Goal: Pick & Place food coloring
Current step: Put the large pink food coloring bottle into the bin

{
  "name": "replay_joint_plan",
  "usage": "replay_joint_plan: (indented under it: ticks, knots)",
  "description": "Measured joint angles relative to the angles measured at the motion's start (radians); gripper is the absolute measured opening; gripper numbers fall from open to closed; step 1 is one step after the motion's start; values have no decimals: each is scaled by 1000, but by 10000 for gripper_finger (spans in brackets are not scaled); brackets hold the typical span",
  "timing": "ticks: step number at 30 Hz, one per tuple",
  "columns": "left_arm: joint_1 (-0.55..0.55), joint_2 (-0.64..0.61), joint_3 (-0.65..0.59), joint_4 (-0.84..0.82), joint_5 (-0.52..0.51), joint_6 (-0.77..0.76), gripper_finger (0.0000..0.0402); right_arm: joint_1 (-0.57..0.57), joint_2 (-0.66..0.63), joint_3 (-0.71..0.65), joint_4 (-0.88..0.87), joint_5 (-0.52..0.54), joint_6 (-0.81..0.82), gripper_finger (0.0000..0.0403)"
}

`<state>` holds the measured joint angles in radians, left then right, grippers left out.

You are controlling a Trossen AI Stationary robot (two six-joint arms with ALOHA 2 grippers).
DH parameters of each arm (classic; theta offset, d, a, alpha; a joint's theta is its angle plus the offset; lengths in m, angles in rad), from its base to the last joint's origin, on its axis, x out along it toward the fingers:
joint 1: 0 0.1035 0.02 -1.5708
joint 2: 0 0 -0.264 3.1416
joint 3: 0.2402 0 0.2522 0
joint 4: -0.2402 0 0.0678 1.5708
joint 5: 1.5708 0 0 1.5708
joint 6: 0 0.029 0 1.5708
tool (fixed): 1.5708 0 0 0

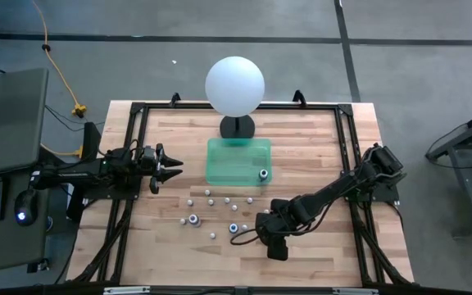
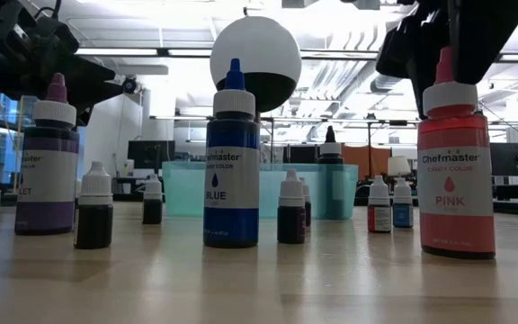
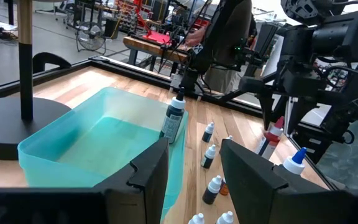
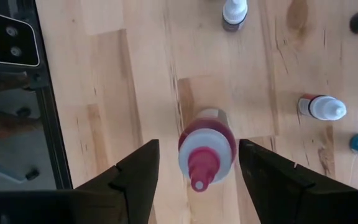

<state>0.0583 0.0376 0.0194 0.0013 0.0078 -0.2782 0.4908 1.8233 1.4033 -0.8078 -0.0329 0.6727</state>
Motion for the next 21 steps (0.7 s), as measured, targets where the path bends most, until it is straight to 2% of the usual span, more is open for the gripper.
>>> replay_joint_plan:
  ticks: [14,21]
  knots:
    - [0,0,0,0,0,0,147,0,0,0,0,0,-3,132]
    - [0,0,0,0,0,0,147,0,0,0,0,0,-11,122]
